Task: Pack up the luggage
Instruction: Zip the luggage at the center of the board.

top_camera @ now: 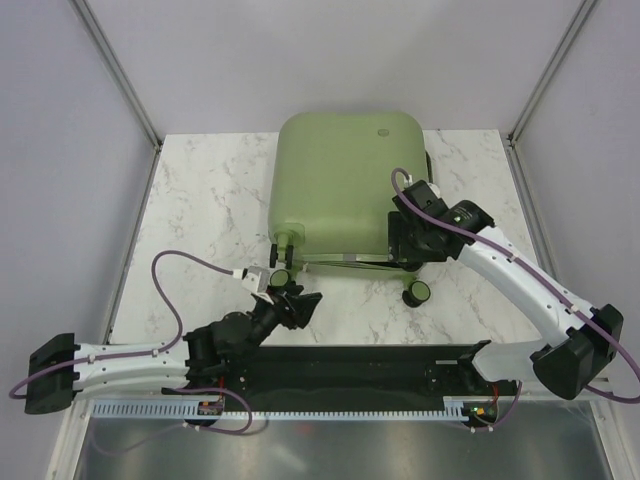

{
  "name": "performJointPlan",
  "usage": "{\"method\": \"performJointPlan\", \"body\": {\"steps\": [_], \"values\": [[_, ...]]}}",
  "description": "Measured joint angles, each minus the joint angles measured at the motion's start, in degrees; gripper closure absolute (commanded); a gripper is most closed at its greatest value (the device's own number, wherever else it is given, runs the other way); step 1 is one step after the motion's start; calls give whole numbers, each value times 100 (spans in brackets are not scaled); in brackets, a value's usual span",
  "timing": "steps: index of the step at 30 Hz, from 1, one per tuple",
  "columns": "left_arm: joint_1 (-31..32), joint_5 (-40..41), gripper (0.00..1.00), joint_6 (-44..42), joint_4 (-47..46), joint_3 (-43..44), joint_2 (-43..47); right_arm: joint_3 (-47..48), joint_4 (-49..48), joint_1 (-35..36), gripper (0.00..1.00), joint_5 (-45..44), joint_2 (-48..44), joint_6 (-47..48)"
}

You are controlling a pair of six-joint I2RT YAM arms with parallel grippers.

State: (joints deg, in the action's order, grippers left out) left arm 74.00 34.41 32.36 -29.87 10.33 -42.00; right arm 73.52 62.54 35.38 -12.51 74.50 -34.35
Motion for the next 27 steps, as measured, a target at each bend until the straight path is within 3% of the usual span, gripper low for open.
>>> {"method": "performJointPlan", "body": {"steps": [4, 12, 17, 23, 27], "values": [[0, 315, 31, -13, 422, -387, 505, -9, -133, 221, 100, 70, 33, -131], [0, 994, 26, -50, 798, -490, -22, -24, -595, 662, 100, 326, 313, -343], [-44, 1401, 26, -348, 772, -767, 695, -24, -640, 680, 100, 369, 321, -354], [-551, 931, 20, -1226, -98, -782, 1762, -24, -638, 680, 100, 369, 321, -337], [-1749, -98, 25, -1300, -323, -782, 1641, -24, -638, 680, 100, 378, 321, -319]]}}
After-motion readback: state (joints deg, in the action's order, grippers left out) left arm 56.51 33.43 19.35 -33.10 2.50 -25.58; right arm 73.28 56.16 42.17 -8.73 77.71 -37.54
